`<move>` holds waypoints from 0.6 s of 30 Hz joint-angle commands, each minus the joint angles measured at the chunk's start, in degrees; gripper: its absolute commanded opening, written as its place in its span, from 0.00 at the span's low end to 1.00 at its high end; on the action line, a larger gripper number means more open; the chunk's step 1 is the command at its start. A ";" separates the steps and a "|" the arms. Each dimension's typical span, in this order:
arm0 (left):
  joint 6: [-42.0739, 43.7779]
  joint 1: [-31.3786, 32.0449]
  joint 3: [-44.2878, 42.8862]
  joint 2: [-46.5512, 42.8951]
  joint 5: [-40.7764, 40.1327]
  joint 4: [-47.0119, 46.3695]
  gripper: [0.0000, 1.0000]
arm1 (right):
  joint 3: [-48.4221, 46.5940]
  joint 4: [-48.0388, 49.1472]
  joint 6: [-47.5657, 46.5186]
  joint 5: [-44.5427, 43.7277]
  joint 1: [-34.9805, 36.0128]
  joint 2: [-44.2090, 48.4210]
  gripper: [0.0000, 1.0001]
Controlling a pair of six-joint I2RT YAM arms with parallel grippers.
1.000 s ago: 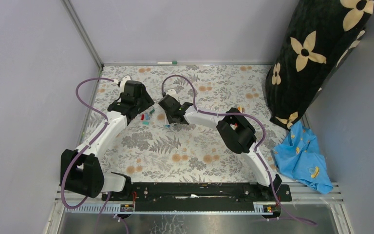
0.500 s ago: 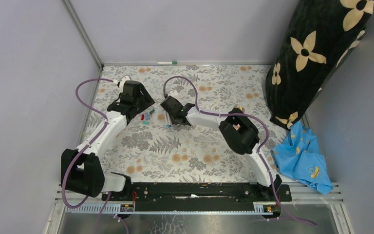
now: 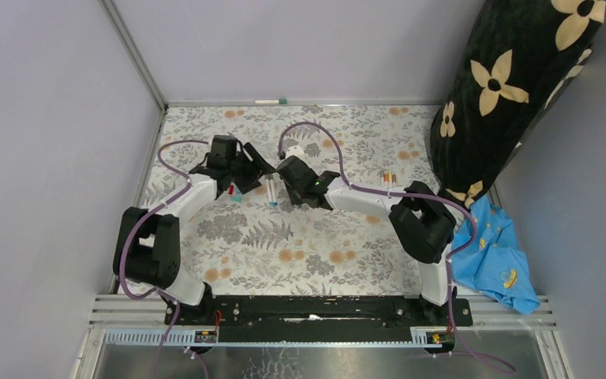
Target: Open the pen caps
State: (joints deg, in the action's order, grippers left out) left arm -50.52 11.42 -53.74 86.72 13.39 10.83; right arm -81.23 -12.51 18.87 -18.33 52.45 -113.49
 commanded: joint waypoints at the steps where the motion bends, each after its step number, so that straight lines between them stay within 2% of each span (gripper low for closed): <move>1: -4.91 0.21 -0.11 2.35 8.81 -7.84 0.74 | 1.27 3.72 0.27 2.78 -0.15 3.94 0.00; 18: -9.52 3.43 -1.40 9.91 10.80 -12.65 0.68 | 3.98 5.46 1.15 5.36 -0.07 8.22 0.00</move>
State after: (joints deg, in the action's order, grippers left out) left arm -58.61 14.70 -53.78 95.42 22.70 2.76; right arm -77.28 -9.52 19.40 -13.85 52.45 -109.58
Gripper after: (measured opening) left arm 0.693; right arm 0.037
